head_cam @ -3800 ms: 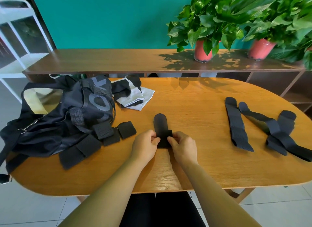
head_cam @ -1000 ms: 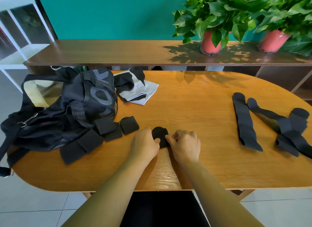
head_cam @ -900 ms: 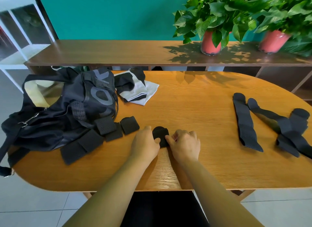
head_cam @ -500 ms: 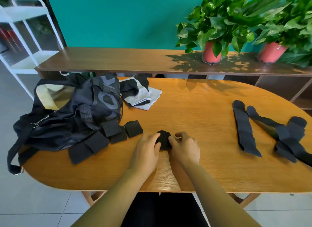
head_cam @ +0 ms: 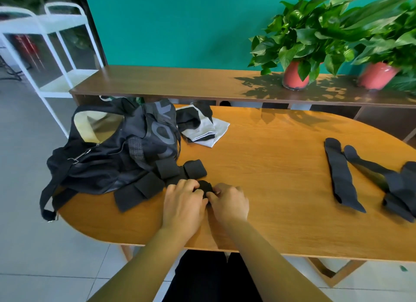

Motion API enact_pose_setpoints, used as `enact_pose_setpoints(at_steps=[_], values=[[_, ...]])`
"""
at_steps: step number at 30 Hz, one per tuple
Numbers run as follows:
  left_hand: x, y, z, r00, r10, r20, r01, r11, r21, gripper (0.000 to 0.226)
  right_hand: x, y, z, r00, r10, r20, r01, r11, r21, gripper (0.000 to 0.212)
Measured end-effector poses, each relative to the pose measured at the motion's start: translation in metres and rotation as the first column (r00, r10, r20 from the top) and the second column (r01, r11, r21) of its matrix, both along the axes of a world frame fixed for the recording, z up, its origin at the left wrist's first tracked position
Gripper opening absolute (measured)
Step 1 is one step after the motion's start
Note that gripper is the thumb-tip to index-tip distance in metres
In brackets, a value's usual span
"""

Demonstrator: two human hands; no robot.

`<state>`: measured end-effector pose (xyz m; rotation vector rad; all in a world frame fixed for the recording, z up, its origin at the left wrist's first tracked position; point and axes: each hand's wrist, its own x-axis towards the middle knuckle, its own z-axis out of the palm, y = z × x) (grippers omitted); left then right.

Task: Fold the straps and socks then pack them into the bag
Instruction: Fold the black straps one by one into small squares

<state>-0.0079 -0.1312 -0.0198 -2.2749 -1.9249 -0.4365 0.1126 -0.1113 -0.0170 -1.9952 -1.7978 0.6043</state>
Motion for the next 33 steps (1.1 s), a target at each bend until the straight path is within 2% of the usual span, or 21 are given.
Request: enact_pose_setpoints(at_steps=[5, 8, 11, 15, 20, 23, 27, 30, 33], values=[[-0.035, -0.009, -0.006, 1.000, -0.006, -0.025, 0.007, 0.998, 0.060, 0.018, -0.031, 0.003, -0.008, 0.996, 0.032, -0.082, -0.033, 0.999, -0.011, 0.023], [-0.043, -0.011, -0.005, 0.999, 0.021, -0.030, -0.019, 0.998, 0.062, 0.022, -0.031, 0.005, -0.010, 0.977, -0.001, -0.215, -0.011, 0.998, -0.054, 0.023], [-0.038, -0.010, -0.002, 1.000, -0.004, -0.002, 0.005, 0.994, 0.108, 0.024, -0.015, 0.004, -0.009, 0.947, -0.028, -0.319, 0.005, 0.997, -0.074, 0.020], [-0.009, -0.003, 0.005, 0.997, -0.073, 0.006, 0.072, 0.991, 0.112, 0.026, 0.030, 0.004, -0.005, 0.927, -0.116, -0.356, 0.107, 0.993, -0.045, 0.016], [0.041, 0.009, 0.008, 0.984, -0.177, -0.001, 0.177, 0.983, 0.053, 0.028, 0.105, 0.007, 0.006, 0.916, -0.237, -0.323, 0.252, 0.968, 0.005, 0.018], [0.072, 0.016, 0.010, 0.972, -0.234, 0.005, 0.234, 0.972, -0.006, 0.024, 0.150, 0.009, 0.013, 0.917, -0.307, -0.254, 0.333, 0.941, 0.064, 0.021], [0.114, 0.030, 0.010, 0.943, -0.332, 0.005, 0.332, 0.943, -0.038, 0.034, 0.205, 0.016, 0.019, 0.903, -0.408, -0.135, 0.426, 0.892, 0.149, 0.026], [0.141, 0.042, 0.010, 0.927, -0.376, 0.007, 0.376, 0.925, -0.055, 0.034, 0.238, 0.023, 0.025, 0.918, -0.398, -0.006, 0.391, 0.901, 0.188, 0.034], [0.164, 0.056, 0.010, 0.912, -0.409, -0.008, 0.407, 0.910, -0.082, 0.033, 0.262, 0.032, 0.031, 0.932, -0.350, 0.090, 0.335, 0.931, 0.146, 0.041]])
